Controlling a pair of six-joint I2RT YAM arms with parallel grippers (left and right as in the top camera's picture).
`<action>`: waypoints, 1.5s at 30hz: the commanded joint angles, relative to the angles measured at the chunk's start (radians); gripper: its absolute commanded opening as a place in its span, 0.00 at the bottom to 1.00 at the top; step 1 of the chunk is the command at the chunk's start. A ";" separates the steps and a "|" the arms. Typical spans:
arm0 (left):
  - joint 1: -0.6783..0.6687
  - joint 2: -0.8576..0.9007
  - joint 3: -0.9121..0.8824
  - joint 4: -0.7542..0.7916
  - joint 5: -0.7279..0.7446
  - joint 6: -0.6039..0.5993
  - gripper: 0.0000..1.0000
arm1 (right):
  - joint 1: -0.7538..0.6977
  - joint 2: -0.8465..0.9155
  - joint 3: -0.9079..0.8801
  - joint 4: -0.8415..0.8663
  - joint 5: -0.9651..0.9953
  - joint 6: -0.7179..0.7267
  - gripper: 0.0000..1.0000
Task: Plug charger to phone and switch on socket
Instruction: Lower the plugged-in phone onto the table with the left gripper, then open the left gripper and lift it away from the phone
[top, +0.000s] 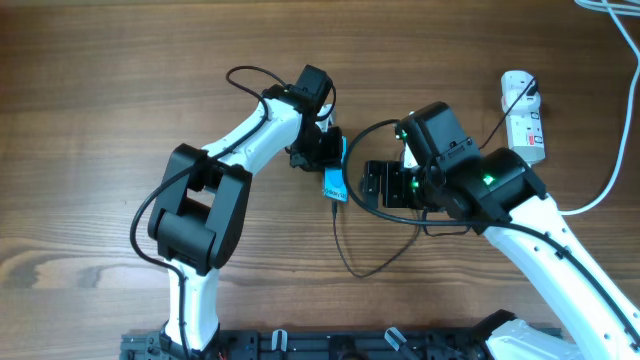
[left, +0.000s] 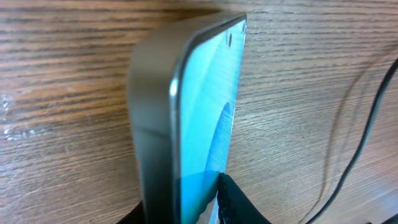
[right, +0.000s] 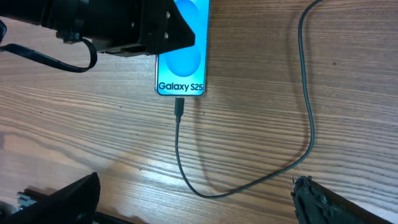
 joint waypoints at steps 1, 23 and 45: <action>-0.004 0.016 -0.006 -0.025 -0.081 0.001 0.25 | -0.004 0.014 0.015 -0.010 -0.008 0.007 1.00; -0.003 0.016 -0.006 -0.043 -0.116 0.002 0.49 | -0.004 0.014 0.015 -0.039 -0.007 0.003 1.00; 0.094 -0.246 0.052 -0.158 -0.207 0.001 1.00 | -0.004 0.014 0.015 -0.058 0.019 0.000 1.00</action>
